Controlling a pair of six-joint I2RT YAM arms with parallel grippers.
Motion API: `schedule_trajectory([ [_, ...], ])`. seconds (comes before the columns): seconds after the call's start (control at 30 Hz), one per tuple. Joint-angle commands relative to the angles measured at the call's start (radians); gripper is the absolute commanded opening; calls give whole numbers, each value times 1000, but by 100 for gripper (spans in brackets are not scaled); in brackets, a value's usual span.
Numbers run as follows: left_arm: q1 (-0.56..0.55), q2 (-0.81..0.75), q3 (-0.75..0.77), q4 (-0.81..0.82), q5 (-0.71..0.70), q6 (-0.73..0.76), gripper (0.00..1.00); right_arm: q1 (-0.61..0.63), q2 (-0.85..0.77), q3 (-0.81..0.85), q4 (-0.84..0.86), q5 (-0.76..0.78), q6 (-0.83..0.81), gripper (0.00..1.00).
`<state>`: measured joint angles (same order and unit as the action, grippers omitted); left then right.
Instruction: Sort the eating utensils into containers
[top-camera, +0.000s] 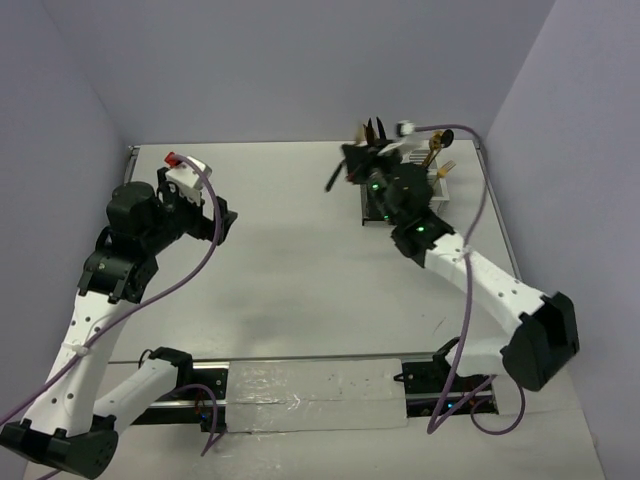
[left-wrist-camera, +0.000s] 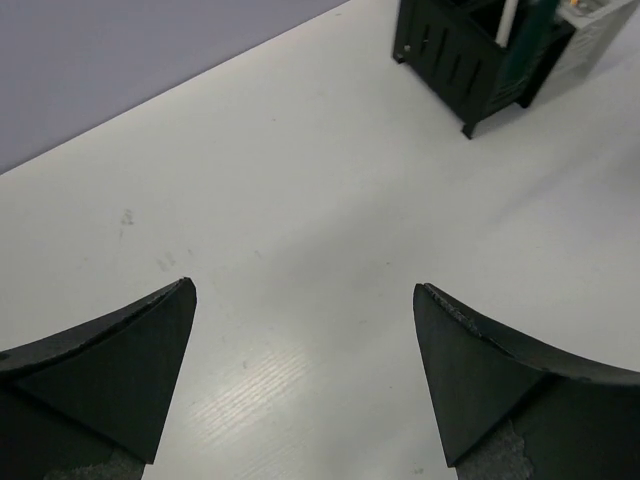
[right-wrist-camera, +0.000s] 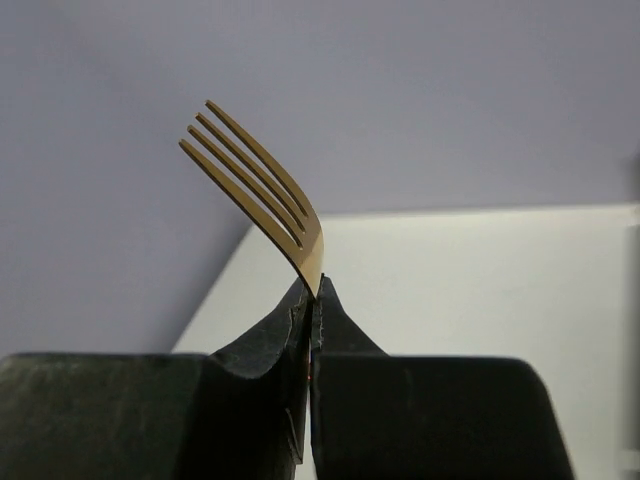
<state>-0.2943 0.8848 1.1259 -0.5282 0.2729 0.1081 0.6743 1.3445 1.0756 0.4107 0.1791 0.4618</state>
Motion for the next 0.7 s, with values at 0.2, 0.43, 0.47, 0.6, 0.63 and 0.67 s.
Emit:
schedule_trajectory([
  [0.2, -3, 57, -78, 45, -268, 21, 99, -473, -164, -92, -43, 220, -222, 0],
  [0.43, 0, 85, -109, 60, -316, 16, 99, -608, 31, -25, -49, 247, -212, 0],
  [0.47, 0, 80, -115, 63, -319, 18, 99, -614, 54, -19, -49, 261, -209, 0],
  [0.6, 1, 68, -150, 77, -325, 28, 99, -625, 158, 4, -50, 281, -187, 0],
  [0.63, 3, 65, -156, 88, -330, 28, 99, -627, 171, 1, -49, 281, -170, 0],
  [0.67, 3, 65, -163, 92, -331, 30, 99, -628, 186, 1, -43, 281, -163, 0],
])
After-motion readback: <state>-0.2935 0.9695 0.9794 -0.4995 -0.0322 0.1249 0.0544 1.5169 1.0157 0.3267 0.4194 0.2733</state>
